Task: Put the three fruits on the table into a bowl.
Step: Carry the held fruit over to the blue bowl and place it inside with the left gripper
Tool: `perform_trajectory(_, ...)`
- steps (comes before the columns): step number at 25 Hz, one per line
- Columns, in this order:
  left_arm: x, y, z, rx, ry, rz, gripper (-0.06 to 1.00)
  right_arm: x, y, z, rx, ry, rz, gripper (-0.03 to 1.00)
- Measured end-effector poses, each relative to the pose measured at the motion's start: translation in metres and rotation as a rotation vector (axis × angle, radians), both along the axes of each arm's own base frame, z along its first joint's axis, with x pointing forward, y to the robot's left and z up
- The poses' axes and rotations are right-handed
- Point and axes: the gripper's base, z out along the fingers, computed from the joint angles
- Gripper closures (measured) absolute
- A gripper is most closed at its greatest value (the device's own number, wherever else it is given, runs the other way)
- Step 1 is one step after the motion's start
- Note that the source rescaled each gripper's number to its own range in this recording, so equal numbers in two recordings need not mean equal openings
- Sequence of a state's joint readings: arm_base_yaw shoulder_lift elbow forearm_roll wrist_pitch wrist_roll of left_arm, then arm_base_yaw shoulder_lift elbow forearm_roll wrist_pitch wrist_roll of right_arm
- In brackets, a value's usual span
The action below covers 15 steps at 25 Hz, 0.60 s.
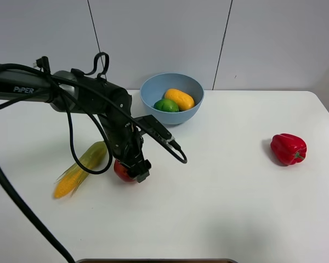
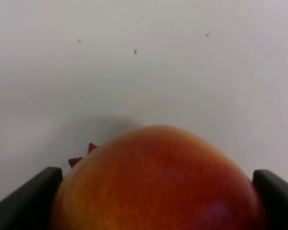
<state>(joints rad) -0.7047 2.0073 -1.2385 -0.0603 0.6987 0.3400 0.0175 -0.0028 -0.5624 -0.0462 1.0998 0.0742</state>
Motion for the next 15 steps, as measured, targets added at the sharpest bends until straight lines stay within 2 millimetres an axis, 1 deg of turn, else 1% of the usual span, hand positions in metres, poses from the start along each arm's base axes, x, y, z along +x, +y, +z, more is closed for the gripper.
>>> perform_trajectory(4, -0.002, 0.002, 0.037, -0.054, -0.064, -0.001, 0.94, 0.000, 0.000, 0.000, 0.000, 0.000, 0.000, 0.39)
perform_trajectory(7, 0.001, -0.001, 0.067, -0.111, -0.132, -0.002, 0.94, 0.000, 0.000, 0.000, 0.000, 0.000, 0.000, 0.39)
perform_trajectory(10, 0.011, -0.009, 0.097, -0.179, -0.213, -0.002, 0.94, 0.000, 0.000, 0.000, 0.000, 0.000, 0.000, 0.39)
perform_trajectory(15, 0.029, -0.024, 0.140, -0.310, -0.376, 0.000, 0.94, 0.000, 0.000, 0.000, 0.000, 0.000, 0.000, 0.39)
